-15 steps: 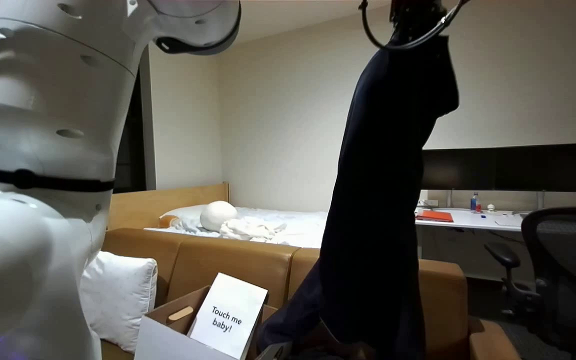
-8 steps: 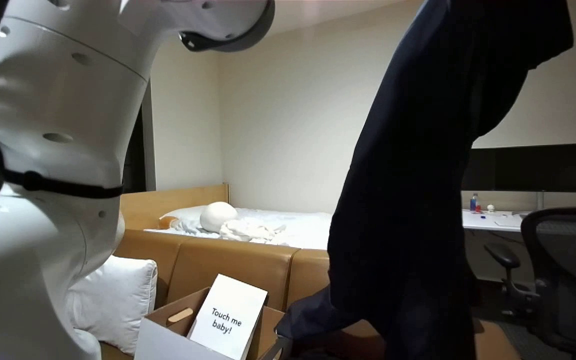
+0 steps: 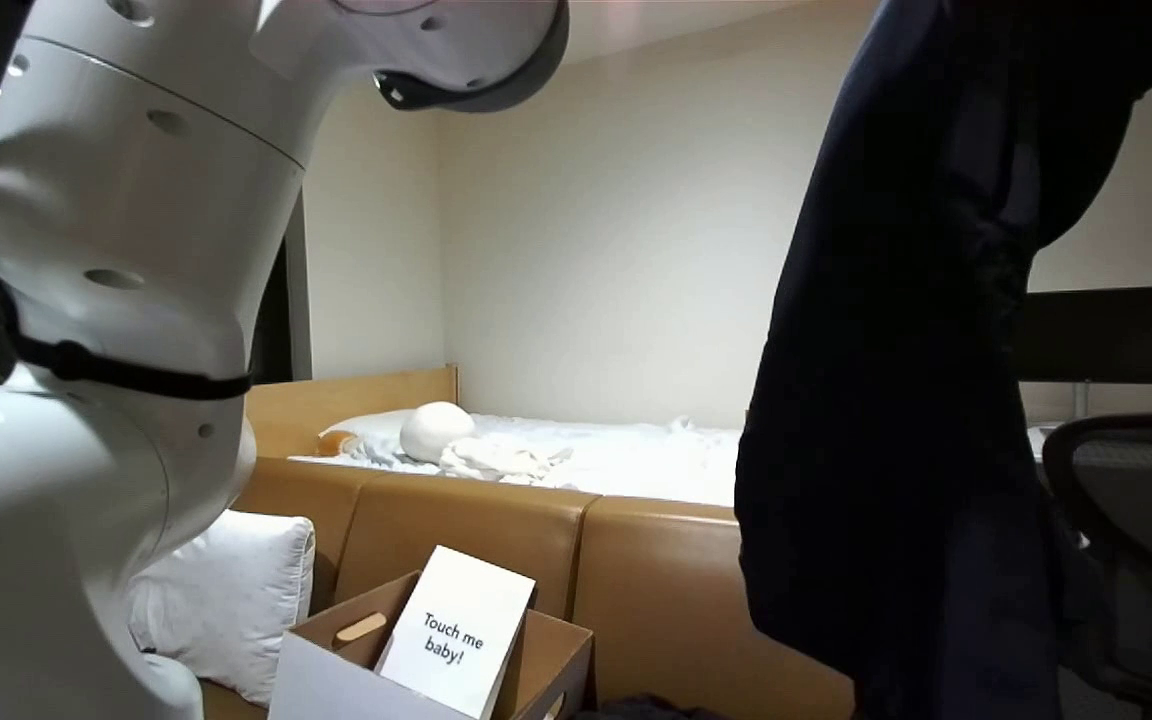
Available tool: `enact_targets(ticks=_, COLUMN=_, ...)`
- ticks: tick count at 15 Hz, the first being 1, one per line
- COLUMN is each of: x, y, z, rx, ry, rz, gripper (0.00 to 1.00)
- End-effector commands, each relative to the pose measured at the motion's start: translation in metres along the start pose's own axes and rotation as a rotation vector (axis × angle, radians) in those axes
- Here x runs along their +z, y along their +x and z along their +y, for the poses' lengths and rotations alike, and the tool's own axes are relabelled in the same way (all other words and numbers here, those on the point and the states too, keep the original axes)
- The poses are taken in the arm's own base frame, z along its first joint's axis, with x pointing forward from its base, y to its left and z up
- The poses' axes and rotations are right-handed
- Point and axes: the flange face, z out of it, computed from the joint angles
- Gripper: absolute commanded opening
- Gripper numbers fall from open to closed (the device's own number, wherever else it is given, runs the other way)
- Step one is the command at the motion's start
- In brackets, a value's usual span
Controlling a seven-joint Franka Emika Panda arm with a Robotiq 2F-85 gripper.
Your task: Remove the black jersey and white paper bag out of the box
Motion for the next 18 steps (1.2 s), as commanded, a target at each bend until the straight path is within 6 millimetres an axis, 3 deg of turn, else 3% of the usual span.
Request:
enact_targets(ticks=1, x=0.012, y=0.005, z=0.001, rx=0.053, ry=0.027, rz=-0.056, gripper=0.03)
enact_targets(ticks=6, x=0.079, y=0.026, z=0.008, rx=0.049, ry=0.059, rz=-0.092, gripper=0.03)
enact_targets(ticks=12, x=0.195, y=0.040, z=0.062, rx=-0.066, ry=-0.204, rz=-0.125, gripper=0.03)
enact_targets(ticks=15, x=0.252, y=0.012, z=0.100, rx=-0.026, ry=-0.383, rz=-0.312, gripper=0.03)
enact_targets(ticks=18, x=0.290, y=-0.024, z=0.134, rx=-0.010, ry=-0.528, rz=-0.477, gripper=0.03)
